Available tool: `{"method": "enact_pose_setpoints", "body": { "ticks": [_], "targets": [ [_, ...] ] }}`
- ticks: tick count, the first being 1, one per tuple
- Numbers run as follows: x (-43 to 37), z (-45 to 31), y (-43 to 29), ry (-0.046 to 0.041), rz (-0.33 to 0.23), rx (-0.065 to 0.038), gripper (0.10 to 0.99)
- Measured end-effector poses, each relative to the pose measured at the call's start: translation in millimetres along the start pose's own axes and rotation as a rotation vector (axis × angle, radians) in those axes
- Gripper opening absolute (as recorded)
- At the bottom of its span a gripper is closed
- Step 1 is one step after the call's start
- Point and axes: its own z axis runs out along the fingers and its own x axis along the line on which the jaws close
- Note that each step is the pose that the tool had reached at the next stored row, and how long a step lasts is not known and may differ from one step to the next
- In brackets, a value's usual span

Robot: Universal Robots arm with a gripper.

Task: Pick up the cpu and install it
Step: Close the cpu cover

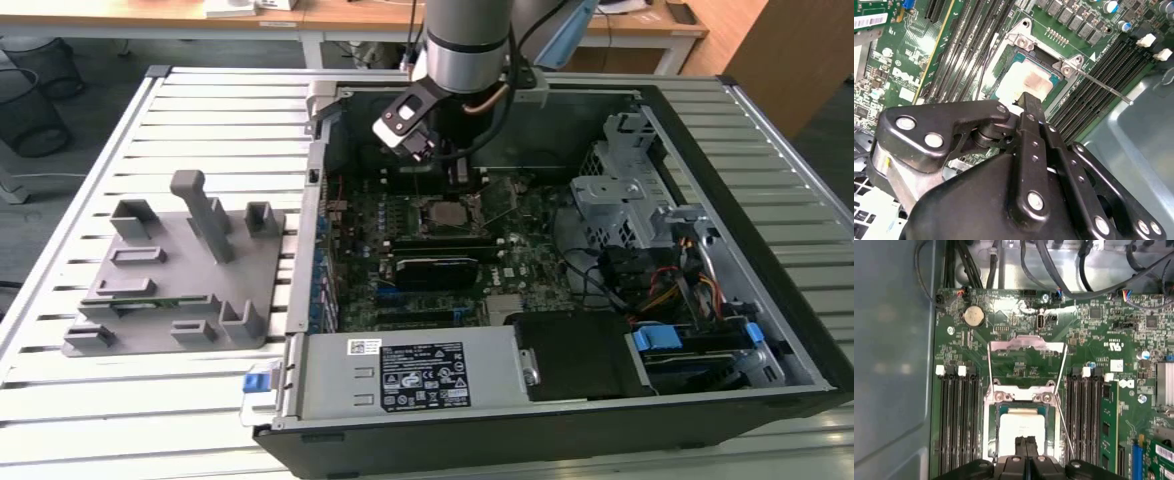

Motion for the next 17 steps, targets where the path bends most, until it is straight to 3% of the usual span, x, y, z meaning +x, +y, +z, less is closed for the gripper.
{"method": "enact_pose_setpoints", "body": {
  "ticks": [5,12,17],
  "targets": [
    [0.0,-4.7,0.1,0.0002,0.000,0.000,0.106],
    [-7.4,-5.0,-1.3,0.0002,0.000,0.000,0.106],
    [-7.9,-6.7,-1.9,0.0003,0.000,-0.001,0.106]
  ]
}}
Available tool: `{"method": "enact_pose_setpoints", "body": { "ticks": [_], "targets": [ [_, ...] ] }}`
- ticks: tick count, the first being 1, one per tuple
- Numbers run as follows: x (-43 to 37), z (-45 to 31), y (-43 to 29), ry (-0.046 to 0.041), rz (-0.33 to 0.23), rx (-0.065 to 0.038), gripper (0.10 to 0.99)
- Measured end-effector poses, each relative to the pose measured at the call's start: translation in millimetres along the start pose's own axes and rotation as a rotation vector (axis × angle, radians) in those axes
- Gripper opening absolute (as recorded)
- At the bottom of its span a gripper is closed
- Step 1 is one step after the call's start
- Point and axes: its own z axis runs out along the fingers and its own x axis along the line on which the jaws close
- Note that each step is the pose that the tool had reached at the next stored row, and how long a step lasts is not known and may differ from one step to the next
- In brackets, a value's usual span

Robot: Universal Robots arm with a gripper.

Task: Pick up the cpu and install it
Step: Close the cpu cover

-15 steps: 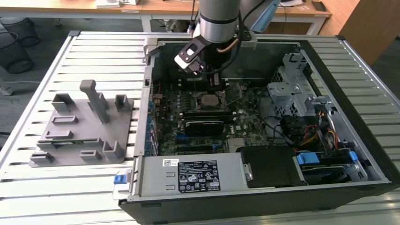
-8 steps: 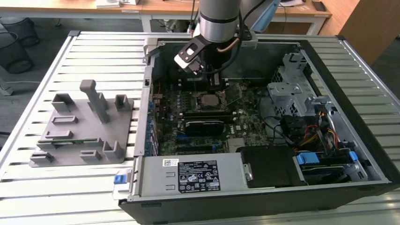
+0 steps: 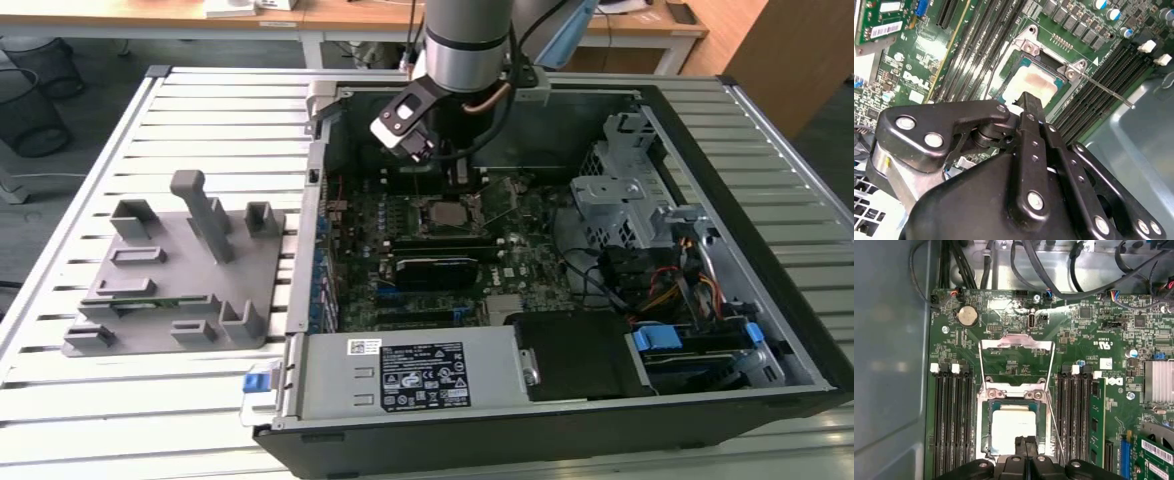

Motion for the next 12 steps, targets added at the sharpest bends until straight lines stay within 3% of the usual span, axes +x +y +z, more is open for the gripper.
{"method": "enact_pose_setpoints", "body": {
  "ticks": [6,12],
  "targets": [
    [0.0,-10.4,0.1,0.0000,-0.001,-0.003,0.106],
    [0.0,-10.5,1.2,0.0005,-0.017,-0.004,0.106]
  ]
}}
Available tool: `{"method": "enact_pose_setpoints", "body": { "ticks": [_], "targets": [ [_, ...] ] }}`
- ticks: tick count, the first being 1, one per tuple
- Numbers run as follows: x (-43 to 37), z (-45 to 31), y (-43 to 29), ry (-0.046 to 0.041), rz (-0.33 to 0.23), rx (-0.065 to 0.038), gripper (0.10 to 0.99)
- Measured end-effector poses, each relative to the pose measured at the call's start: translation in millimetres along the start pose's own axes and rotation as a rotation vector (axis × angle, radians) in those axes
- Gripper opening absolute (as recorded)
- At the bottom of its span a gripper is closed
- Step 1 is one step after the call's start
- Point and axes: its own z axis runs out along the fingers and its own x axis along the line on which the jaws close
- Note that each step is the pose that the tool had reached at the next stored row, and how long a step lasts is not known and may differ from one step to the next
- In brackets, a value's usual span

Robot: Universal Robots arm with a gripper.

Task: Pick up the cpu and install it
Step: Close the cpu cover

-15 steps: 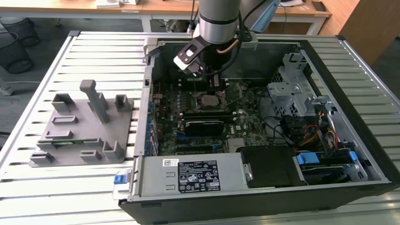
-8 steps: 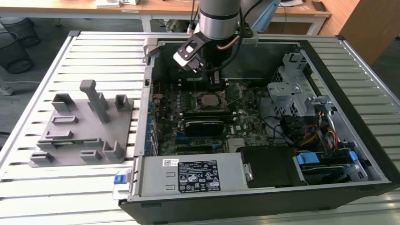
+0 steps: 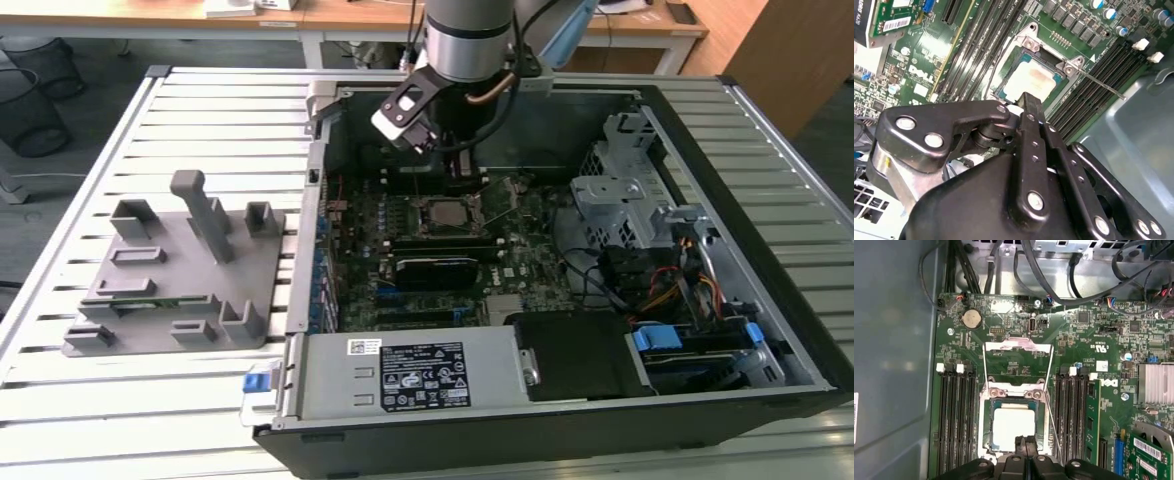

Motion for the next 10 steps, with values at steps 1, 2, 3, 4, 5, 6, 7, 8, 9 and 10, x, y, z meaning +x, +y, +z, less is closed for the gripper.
{"method": "enact_pose_setpoints", "body": {
  "ticks": [1,2,3,4,5,6,7,8,9,10],
  "targets": [
    [0.0,0.0,1.0,0.0001,-0.001,0.000,0.106],
    [0.0,0.1,2.1,0.0003,-0.002,0.000,0.106],
    [-0.1,0.2,3.3,0.0005,-0.003,0.000,0.106],
    [-0.2,0.2,4.3,0.0016,-0.004,0.000,0.106],
    [-0.2,0.2,5.0,0.0055,-0.004,0.000,0.106],
    [-0.2,0.3,5.5,0.0121,-0.004,0.000,0.106],
    [-0.2,0.3,5.9,0.0216,-0.004,0.000,0.106],
    [-0.2,0.3,6.2,0.0308,-0.004,0.000,0.106],
    [-0.2,0.3,6.4,0.0396,-0.004,-0.001,0.106],
    [-0.2,0.3,6.5,0.0429,-0.004,-0.001,0.106]
  ]
}}
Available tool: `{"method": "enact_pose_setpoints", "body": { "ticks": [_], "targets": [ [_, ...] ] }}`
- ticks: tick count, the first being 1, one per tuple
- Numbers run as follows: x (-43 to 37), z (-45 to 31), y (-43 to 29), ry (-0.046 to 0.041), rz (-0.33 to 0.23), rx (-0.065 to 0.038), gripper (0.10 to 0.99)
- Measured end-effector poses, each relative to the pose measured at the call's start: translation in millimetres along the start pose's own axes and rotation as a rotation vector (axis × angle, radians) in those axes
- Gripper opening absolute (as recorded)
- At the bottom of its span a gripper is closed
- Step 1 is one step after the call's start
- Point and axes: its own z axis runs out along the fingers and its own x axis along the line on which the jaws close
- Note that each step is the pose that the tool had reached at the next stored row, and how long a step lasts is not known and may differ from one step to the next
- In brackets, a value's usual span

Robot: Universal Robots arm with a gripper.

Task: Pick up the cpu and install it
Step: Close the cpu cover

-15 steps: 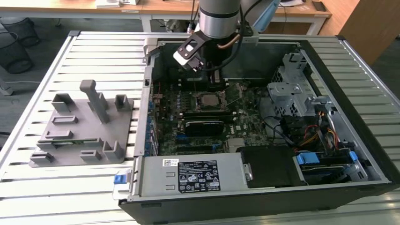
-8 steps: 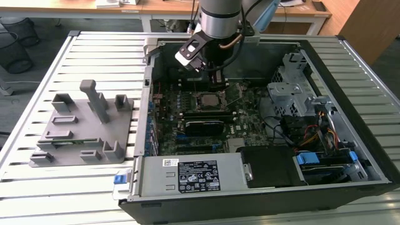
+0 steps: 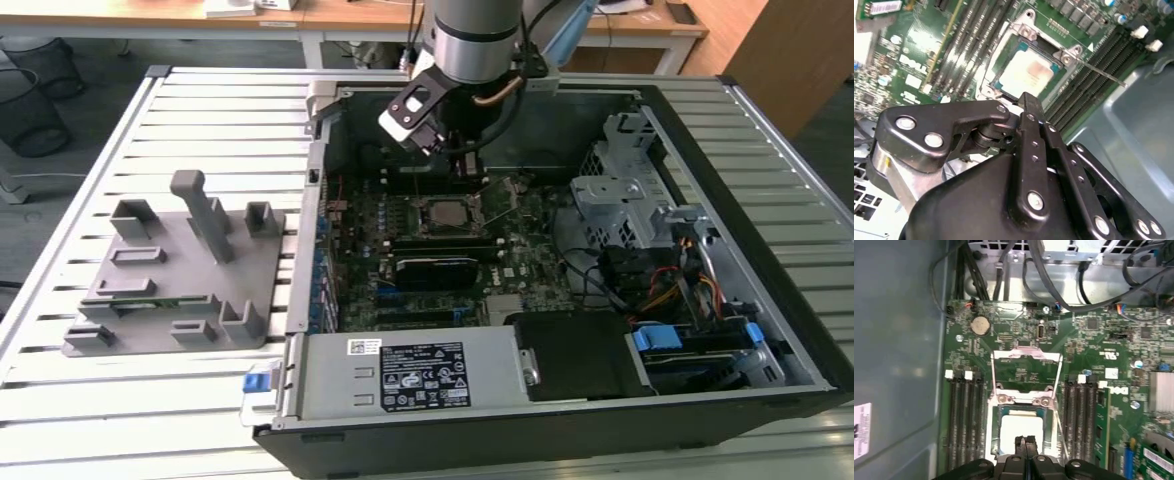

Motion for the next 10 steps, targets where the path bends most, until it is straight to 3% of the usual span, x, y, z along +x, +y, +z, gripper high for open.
{"method": "enact_pose_setpoints", "body": {
  "ticks": [10],
  "targets": [
    [-0.4,0.5,7.9,0.0004,-0.016,0.001,0.106]
  ]
}}
